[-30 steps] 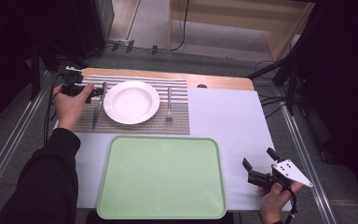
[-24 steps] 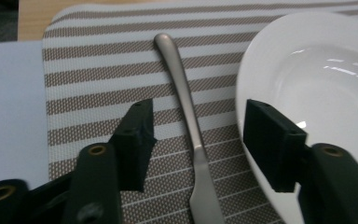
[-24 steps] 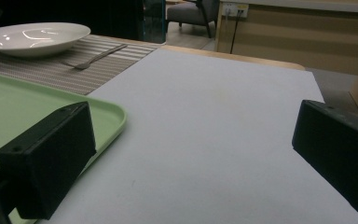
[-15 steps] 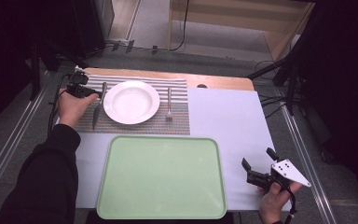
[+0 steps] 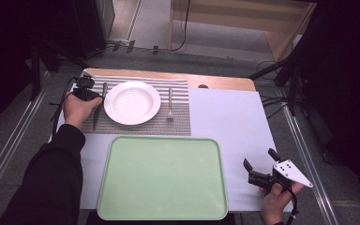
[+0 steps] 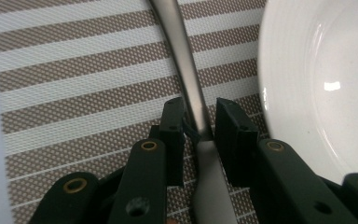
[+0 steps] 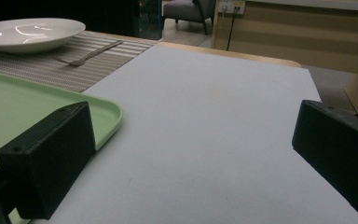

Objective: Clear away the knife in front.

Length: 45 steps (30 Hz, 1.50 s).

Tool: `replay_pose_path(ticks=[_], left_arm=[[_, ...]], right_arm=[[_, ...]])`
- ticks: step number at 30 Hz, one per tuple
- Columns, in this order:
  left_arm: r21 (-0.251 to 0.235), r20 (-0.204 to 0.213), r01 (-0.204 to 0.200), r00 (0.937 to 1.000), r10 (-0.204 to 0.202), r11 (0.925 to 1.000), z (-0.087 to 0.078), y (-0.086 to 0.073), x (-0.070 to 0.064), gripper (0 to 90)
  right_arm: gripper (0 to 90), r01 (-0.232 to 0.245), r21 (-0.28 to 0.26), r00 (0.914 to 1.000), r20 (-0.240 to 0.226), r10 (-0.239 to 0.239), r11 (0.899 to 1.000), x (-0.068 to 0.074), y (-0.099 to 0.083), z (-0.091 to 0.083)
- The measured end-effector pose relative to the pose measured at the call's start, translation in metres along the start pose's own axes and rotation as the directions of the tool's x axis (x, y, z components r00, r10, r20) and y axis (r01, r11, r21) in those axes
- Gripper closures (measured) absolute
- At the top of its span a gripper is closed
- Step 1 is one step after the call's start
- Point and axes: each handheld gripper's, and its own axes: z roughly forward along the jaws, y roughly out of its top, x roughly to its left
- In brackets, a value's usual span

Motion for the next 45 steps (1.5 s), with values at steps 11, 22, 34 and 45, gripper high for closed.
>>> replay_pose_path(ticks=[11, 22, 34, 45], left_arm=[[0.017, -0.049, 0.018, 0.9987, -0.017, 0.9997, 0.001, 0.001, -0.002, 79.5], [0.025, -0.084, 0.042, 0.9957, -0.039, 0.9988, 0.001, 0.003, -0.007, 79.5], [-0.039, -0.043, 0.012, 0.9990, -0.014, 0.9991, -0.005, -0.009, -0.001, 80.2], [-0.113, 0.010, 0.055, 0.9985, -0.054, 0.9921, -0.025, -0.024, 0.014, 80.1]], right_arm=[[0.0, -0.002, 0.004, 1.0000, 0.008, 0.002, 1.000, 0.001, 0.000, 0.000], [0.0, -0.004, 0.013, 1.0000, 0.006, 0.004, 1.000, 0.001, 0.000, 0.001], [0.0, -0.005, 0.020, 0.9999, 0.009, 0.005, 1.000, 0.000, 0.000, 0.001], [0.0, -0.007, 0.023, 0.9999, 0.010, 0.007, 1.000, 0.001, 0.000, 0.002]])
